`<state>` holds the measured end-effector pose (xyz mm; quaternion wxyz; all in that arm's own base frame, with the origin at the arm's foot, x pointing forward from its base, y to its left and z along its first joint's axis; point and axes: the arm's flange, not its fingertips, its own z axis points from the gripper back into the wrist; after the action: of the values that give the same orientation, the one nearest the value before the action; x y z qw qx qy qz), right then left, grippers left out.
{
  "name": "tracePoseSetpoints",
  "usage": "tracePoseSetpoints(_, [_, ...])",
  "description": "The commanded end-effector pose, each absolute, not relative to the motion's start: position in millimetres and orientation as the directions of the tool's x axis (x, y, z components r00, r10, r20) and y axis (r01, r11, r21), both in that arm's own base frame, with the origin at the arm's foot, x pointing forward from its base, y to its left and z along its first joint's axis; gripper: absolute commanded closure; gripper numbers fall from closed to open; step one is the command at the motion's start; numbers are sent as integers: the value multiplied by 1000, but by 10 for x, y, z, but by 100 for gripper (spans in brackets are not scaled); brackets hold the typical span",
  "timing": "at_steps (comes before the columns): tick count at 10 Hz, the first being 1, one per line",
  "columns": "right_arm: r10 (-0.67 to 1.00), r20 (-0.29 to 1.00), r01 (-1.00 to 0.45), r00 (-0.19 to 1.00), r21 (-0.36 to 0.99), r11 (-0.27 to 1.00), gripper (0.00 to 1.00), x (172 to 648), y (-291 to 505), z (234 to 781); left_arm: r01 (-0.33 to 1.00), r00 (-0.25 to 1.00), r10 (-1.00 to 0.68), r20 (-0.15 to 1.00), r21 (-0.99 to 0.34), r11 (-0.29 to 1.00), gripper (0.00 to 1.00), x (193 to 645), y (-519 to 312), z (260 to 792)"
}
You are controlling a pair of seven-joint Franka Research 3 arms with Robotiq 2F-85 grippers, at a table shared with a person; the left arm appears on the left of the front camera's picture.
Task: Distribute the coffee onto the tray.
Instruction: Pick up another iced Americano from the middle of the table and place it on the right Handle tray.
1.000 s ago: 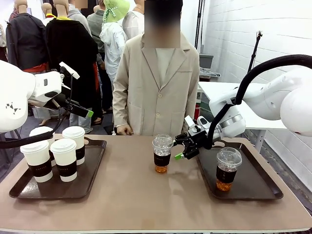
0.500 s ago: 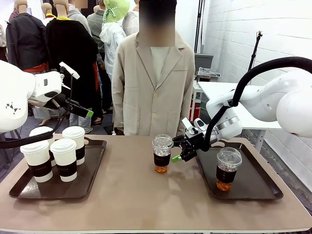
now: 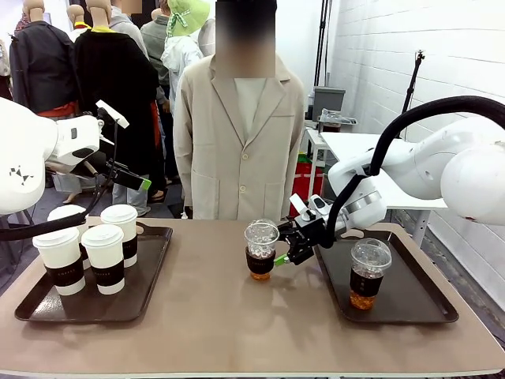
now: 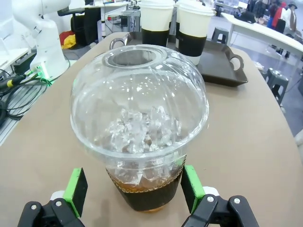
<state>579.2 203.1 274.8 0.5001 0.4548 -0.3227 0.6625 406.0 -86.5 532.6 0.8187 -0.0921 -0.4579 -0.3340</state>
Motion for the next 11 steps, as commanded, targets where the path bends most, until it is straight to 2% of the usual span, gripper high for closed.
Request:
tracePoseSetpoints(1, [340, 936, -963, -88, 7, -269, 0, 5843, 2122, 2712, 629, 364, -467, 806, 156, 761, 0, 4050, -859, 5332])
tracePoseSetpoints(5, [327, 944, -973, -48, 30, -230, 0, 5859, 2171, 2662, 629, 364, -467, 806, 156, 761, 0, 4050, -859, 5332])
tracePoseSetpoints(11, [309, 951, -969, 3, 80, -235, 0, 5854, 2298, 2590, 629, 364, -467, 806, 156, 761, 0, 4050, -859, 5332])
